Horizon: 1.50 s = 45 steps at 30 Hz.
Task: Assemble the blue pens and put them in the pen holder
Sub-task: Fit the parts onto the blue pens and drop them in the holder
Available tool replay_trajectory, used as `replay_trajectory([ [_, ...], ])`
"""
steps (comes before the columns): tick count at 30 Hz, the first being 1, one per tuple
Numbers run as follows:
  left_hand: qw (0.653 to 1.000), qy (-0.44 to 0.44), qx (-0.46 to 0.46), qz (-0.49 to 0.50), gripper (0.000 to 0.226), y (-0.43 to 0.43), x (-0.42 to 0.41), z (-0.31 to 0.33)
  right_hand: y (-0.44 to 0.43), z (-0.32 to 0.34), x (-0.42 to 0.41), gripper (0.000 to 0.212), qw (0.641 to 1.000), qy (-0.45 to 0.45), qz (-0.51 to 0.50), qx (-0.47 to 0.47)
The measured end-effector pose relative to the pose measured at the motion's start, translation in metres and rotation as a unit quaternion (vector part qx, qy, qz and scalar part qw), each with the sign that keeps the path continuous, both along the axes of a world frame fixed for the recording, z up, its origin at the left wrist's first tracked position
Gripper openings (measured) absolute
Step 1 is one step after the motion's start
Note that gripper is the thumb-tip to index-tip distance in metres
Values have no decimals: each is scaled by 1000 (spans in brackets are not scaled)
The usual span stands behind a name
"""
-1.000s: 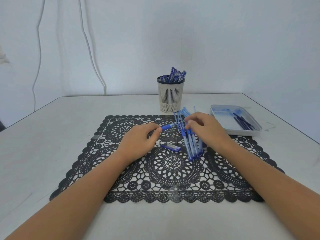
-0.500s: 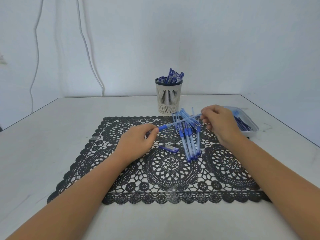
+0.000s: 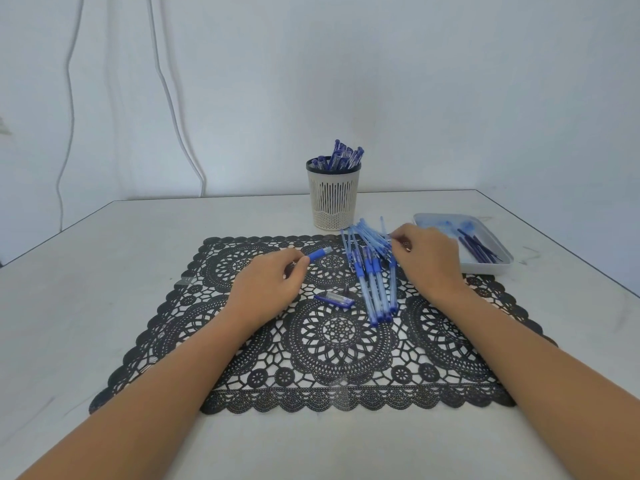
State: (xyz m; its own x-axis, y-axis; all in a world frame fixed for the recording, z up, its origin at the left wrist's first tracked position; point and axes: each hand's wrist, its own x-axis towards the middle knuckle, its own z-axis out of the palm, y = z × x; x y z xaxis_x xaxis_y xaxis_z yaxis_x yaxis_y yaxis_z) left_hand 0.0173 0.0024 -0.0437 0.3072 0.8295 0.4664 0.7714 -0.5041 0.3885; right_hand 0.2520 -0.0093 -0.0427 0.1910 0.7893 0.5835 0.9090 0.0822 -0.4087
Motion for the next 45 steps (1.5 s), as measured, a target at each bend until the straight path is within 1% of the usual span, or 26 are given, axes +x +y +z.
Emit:
replay_trajectory([
  [2,1000,3,-2,0,27,0,0,0,1,-1,-2,25,997,-53,3,-47],
  [4,1000,4,-1,-3,26,0,1,0,1,0,-3,28,994,-83,10,-73],
  [6,1000,4,-1,-5,26,0,1,0,1,2,-1,29,995,-66,21,-70],
  [9,1000,5,-3,-7,25,-1,0,0,1,8,11,28,999,-13,23,-33],
  [10,1000,4,-3,-8,25,-1,0,0,0,11,18,28,1000,0,3,-24],
  [12,1000,3,-3,-11,24,0,0,0,-1,17,34,28,996,7,-76,-34],
  [15,1000,2,-5,-12,24,0,0,-1,-3,18,59,28,972,-29,-193,-129],
  [17,1000,4,-5,-11,24,1,0,-1,-5,15,68,26,956,-34,-225,-186],
  [19,1000,3,-7,-10,23,0,0,-1,-5,13,70,23,947,-21,-238,-216],
  [24,1000,3,-5,-9,24,0,1,-1,-2,15,70,23,940,4,-245,-239],
  [28,1000,5,-5,-10,25,0,0,-1,3,11,73,7,944,17,-233,-235],
  [34,1000,7,-6,-8,24,-1,1,0,7,8,78,9,945,10,-224,-239],
  [38,1000,8,-7,-8,23,-1,1,0,6,10,78,15,943,4,-225,-245],
  [42,1000,8,-7,-9,22,-1,0,-1,3,13,76,8,940,13,-218,-261],
  [45,1000,9,-7,-11,23,0,0,-1,1,16,73,10,937,17,-207,-280],
])
